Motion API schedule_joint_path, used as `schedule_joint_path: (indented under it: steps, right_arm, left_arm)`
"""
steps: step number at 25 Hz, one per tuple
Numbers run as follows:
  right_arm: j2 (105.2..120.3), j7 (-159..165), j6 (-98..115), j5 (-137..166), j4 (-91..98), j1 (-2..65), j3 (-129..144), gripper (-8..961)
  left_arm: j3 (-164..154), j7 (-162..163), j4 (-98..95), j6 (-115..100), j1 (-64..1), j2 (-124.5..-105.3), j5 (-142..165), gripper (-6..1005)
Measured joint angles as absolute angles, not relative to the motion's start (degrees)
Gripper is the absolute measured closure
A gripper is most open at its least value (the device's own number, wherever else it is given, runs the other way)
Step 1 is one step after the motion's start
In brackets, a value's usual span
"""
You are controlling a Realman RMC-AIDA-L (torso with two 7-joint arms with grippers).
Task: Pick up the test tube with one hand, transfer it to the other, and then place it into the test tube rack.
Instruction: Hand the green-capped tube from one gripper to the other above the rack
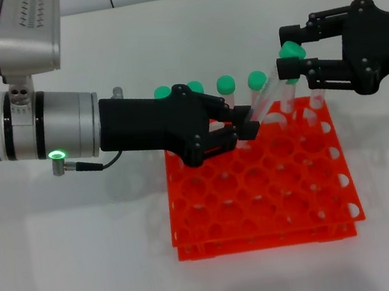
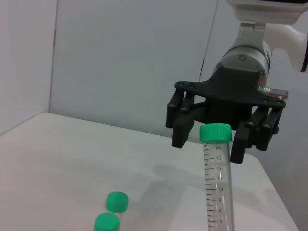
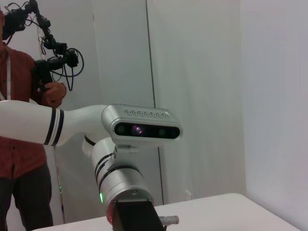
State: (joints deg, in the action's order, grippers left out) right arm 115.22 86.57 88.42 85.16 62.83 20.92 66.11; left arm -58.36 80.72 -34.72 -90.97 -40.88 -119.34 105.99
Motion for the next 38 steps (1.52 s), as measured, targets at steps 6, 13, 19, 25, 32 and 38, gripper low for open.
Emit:
schedule_joint_path:
  steps: [6,13,19,25,32,38]
  right_arm:
    - [115.22,86.6,88.4,85.2,62.5,20.9,66.2,553]
    - [115.22,86.6,88.5,84.7,62.5,20.9,66.2,598]
    - [115.22,86.6,88.5,84.4,62.5,21.0,66.3,652]
    - [115.22,86.6,88.4,84.3,62.4,21.0,66.7,653]
    - [115.22,86.6,88.4,84.3,62.1,21.0,66.7,654]
    - [115.22,86.5,88.3,84.3,62.0,21.0,66.8,658]
  left_arm:
    - [-58.4,80.8,-34.8,-91.0,-40.7,-119.35,105.5,803]
    - [-58.3,80.6,-34.8,-91.3,-40.7,-119.35,105.5,802]
    - [-58.4,80.5,-34.8,-91.5,-40.7,-119.35,105.5,801]
    - [-58.4,80.5,-34.7,-91.6,-40.7,-119.35,105.5,800]
    - [-58.4,80.5,-34.8,-91.7,-40.7,-119.35,105.5,799]
    - [-58.4,80.4,-34.8,-91.7,-40.7,-119.34,105.5,798]
